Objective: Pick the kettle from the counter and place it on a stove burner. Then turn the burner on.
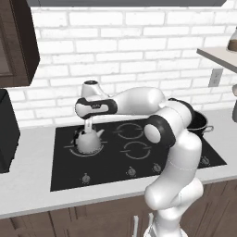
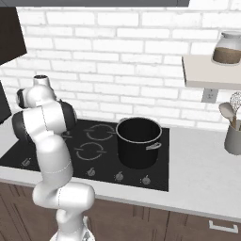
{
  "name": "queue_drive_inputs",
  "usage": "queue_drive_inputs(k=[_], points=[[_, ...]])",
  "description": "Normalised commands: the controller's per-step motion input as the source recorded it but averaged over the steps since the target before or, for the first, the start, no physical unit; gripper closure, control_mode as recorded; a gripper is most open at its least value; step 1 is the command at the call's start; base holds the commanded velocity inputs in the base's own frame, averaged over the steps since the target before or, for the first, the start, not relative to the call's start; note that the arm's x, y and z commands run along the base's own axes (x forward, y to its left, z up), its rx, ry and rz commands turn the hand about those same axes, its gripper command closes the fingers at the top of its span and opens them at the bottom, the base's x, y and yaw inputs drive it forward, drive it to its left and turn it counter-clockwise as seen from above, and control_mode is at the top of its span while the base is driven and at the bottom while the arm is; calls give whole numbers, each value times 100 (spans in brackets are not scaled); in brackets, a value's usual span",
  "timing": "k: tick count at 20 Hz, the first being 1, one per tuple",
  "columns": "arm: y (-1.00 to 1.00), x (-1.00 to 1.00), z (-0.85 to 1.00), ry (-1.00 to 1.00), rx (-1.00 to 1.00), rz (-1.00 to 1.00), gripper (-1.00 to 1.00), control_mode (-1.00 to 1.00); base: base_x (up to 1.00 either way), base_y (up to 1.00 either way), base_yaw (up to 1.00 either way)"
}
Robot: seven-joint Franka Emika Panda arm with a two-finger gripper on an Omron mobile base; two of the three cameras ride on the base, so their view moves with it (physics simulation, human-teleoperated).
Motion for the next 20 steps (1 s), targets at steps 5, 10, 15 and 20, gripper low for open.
queue_drive_inputs(k=[5, 10, 15, 20], points=[[7, 4, -9, -7, 0, 0, 100, -100, 0, 0, 0], [0, 1, -28, -1, 0, 0, 100, -100, 0, 0, 0], [0, 0, -14, 0, 0, 0, 100, -100, 0, 0, 0], [0, 1, -1, 0, 0, 0, 100, -100, 0, 0, 0]])
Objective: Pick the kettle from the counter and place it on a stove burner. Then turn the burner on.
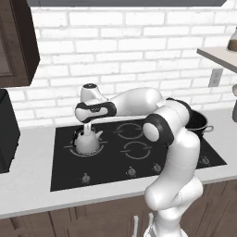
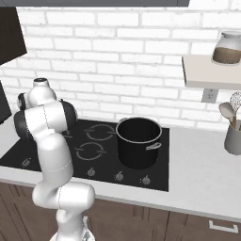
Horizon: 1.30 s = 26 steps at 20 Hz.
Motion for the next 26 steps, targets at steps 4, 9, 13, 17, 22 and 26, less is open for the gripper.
queue_drive_inputs(k=[4, 9, 13, 17, 22, 26], points=[[0, 11, 0, -4, 0, 0, 100, -100, 0, 0, 0], [0, 16, 0, -3, 0, 0, 100, -100, 0, 0, 0], [0, 0, 0, 0, 0, 0, -100, -100, 0, 0, 0], [0, 0, 0, 0, 0, 0, -100, -100, 0, 0, 0], [0, 0, 0, 0, 0, 0, -100, -100, 0, 0, 0], [0, 0, 27, 0, -2, 0, -100, -100, 0, 0, 0]])
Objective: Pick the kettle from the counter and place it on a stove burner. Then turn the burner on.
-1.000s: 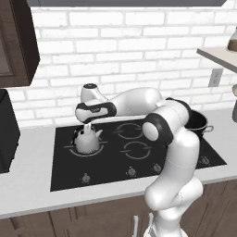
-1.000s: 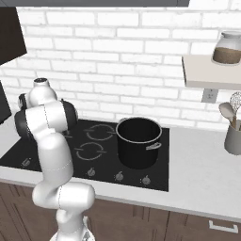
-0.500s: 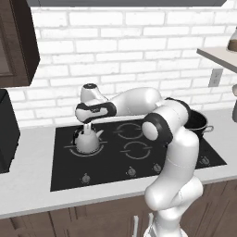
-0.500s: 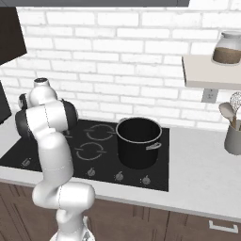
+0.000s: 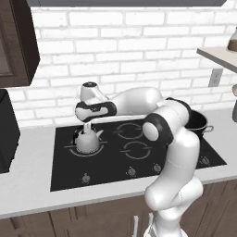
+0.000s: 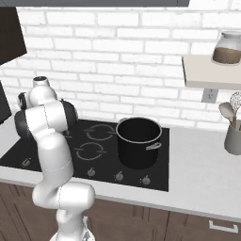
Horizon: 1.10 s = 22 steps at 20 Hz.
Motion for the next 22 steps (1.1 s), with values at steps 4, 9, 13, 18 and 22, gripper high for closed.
queue_drive_inputs(k=[4, 9, 13, 18, 22], points=[[0, -5, 58, 0, -3, 0, -100, -100, 0, 0, 0], [-4, -24, 64, 3, -3, 0, -100, -100, 0, 0, 0], [-11, -78, 36, 10, -5, 4, -100, -100, 0, 0, 0], [-18, -89, 20, 8, -4, -7, -100, -100, 0, 0, 0], [-17, -45, 0, 7, 0, -54, -100, -100, 0, 0, 0]])
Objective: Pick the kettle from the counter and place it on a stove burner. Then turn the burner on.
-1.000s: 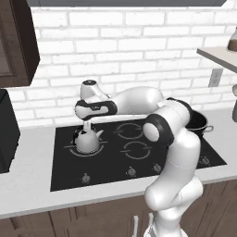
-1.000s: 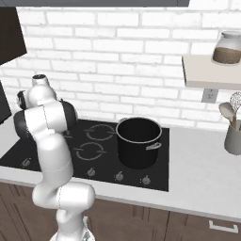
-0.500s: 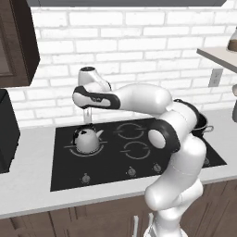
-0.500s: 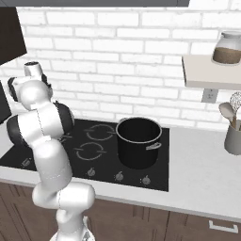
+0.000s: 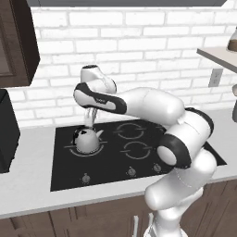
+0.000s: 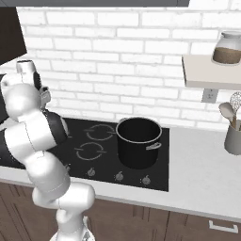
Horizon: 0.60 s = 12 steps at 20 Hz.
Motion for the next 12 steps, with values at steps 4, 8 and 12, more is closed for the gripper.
queue_drive_inputs(k=[4, 8, 12], points=[[-21, -60, -9, 7, 0, -61, -100, -100, 0, 0, 0], [-14, -54, -1, 6, 0, -59, -100, -100, 0, 0, 0], [-12, -66, -7, -1, 0, -44, -100, -100, 0, 0, 0]])
